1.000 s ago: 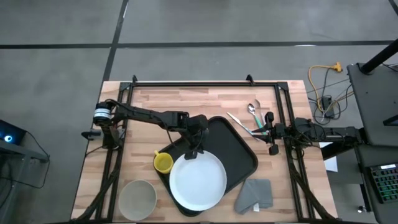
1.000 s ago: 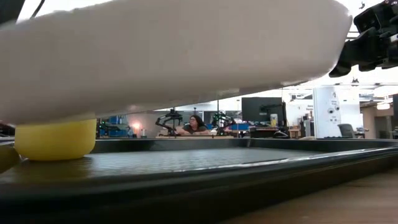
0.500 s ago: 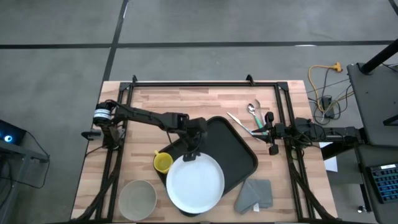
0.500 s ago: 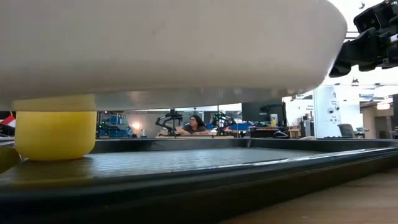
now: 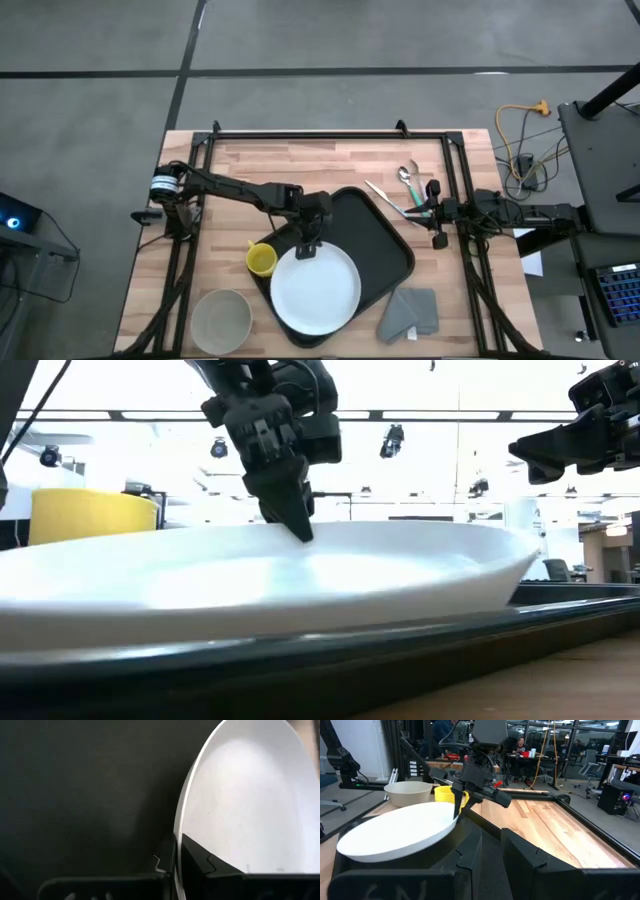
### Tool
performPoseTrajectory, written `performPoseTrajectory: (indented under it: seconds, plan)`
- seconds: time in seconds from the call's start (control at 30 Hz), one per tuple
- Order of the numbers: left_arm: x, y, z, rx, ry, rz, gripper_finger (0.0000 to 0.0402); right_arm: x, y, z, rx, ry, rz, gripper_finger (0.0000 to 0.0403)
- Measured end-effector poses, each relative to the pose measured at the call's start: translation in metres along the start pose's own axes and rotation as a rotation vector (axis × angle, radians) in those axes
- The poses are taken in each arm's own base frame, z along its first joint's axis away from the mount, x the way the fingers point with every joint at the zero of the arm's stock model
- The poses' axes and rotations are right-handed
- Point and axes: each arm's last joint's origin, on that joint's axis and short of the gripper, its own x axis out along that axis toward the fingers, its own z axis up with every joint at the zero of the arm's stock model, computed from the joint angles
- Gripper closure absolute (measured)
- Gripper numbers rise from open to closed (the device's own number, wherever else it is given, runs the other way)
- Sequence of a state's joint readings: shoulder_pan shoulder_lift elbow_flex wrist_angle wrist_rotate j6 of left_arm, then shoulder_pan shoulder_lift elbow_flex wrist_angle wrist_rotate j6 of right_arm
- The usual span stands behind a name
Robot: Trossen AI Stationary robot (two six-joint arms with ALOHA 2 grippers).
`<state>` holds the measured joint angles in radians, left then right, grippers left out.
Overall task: Set up tray
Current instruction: Put the white plate on the black serving tray
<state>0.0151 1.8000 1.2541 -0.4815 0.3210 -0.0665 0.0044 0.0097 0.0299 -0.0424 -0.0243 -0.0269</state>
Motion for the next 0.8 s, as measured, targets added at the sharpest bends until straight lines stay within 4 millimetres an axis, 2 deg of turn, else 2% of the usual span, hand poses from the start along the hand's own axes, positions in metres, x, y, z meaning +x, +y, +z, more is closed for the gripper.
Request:
performPoseTrajectory:
  seconds: [0.67,0.8]
  plan:
    - [0.0043,0.0011,-0.0065,-0.029,0.016,0.000,0.0401,0.0000,0.0000,0.0000,0.000,0.000,0.000,0.0335]
    - [0.0043,0.0011,-0.0065,-0.044,0.016,-0.002,0.0391,0.0000,0.0000,0.0001,0.000,0.000,0.000,0.0335]
